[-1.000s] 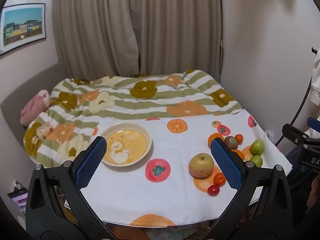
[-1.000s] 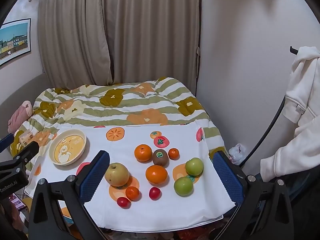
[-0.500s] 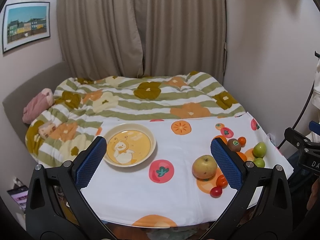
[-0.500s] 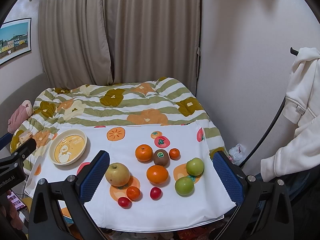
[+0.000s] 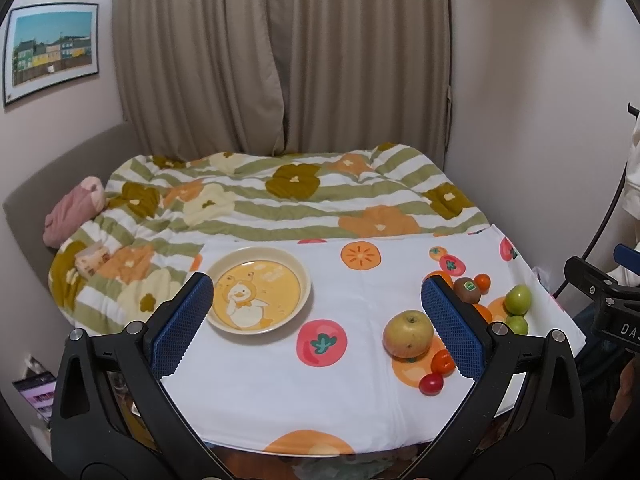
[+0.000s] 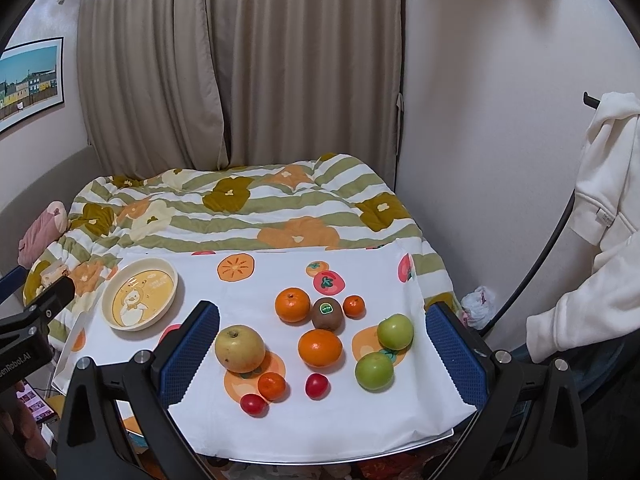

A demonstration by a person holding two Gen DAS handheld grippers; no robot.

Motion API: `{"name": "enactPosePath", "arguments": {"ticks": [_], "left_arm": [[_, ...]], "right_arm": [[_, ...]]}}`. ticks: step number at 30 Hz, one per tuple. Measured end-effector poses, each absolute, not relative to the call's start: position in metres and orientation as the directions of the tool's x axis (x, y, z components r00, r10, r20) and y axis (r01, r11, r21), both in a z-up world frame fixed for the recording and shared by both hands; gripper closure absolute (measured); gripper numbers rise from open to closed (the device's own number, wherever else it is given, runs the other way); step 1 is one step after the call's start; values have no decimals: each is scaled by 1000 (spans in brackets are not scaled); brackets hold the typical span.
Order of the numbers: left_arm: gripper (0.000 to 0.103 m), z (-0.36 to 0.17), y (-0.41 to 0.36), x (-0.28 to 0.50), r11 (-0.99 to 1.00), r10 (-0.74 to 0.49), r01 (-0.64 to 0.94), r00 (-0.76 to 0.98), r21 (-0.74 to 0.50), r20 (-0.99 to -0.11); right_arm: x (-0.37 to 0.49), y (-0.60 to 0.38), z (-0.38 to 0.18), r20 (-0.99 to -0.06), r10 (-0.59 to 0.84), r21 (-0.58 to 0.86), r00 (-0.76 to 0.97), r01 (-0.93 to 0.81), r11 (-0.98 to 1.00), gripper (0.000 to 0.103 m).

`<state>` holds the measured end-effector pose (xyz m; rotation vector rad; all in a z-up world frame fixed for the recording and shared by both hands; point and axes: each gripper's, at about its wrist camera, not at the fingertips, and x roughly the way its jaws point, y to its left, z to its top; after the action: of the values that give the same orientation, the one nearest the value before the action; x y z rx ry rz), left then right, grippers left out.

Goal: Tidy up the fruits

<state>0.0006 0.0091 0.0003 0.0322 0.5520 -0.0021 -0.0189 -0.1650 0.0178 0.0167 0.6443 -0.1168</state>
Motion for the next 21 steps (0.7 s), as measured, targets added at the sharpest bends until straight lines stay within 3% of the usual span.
{"name": "enactPosePath", "arguments": {"ticks": [21], "left_arm": [[0,0,10,0,1000,7,10,851,29,-524]], "right_arm": [[-22,-160,14,-605,-97,-15,790,111,994,0]]}}
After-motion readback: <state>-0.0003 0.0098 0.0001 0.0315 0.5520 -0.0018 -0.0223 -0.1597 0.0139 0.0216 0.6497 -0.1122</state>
